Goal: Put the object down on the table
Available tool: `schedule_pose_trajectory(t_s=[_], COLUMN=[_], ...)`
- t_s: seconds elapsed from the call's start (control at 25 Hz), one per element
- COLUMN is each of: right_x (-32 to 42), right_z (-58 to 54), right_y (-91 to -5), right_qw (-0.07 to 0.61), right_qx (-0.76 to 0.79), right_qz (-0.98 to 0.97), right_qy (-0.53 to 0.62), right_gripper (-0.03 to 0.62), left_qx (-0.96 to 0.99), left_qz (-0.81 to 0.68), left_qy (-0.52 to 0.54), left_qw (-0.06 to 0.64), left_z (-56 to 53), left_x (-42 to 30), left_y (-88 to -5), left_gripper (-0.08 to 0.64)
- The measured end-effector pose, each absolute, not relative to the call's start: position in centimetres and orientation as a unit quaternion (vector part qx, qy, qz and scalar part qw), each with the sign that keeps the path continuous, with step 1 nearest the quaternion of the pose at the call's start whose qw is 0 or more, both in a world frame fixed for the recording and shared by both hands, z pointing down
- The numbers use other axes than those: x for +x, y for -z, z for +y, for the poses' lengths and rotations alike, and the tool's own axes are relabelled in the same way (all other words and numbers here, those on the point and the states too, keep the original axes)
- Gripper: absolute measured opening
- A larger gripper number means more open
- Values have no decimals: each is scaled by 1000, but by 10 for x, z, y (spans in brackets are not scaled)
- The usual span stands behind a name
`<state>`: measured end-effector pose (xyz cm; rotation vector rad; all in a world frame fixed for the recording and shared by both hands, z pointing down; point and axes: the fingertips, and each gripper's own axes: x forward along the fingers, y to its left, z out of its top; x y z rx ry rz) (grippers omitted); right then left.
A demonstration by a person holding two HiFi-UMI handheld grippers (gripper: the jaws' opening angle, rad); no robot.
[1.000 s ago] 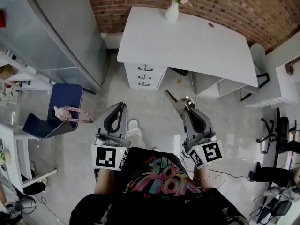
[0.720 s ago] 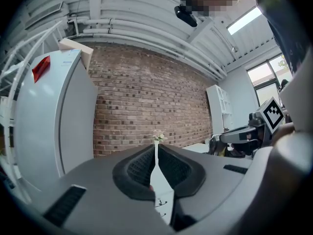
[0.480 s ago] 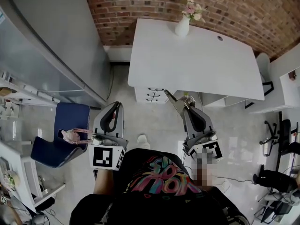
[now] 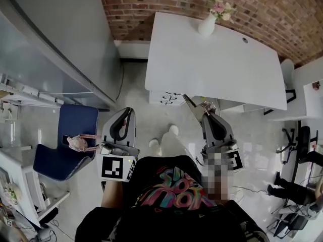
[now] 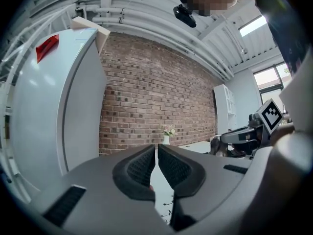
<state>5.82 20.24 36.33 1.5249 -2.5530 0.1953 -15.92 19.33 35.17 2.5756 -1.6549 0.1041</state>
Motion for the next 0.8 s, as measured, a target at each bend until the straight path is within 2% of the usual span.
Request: schedule_pose_trajectory(t_s=[0.4, 0.8], right_x=[62, 78], right_z=[156, 32], right_y=[-374, -374], right_qw=[83, 72], right_qx=[509, 501], right_qz=[-854, -860], right_qy=[-69, -73], right_gripper=[35, 35], left_qx=[828, 826], left_qz=[-557, -560], left_qy=[-36, -41], left_qw=[49, 36], left_z=[160, 40], left_x=[-170, -149], left_y=[-366, -356], left_gripper=[37, 37])
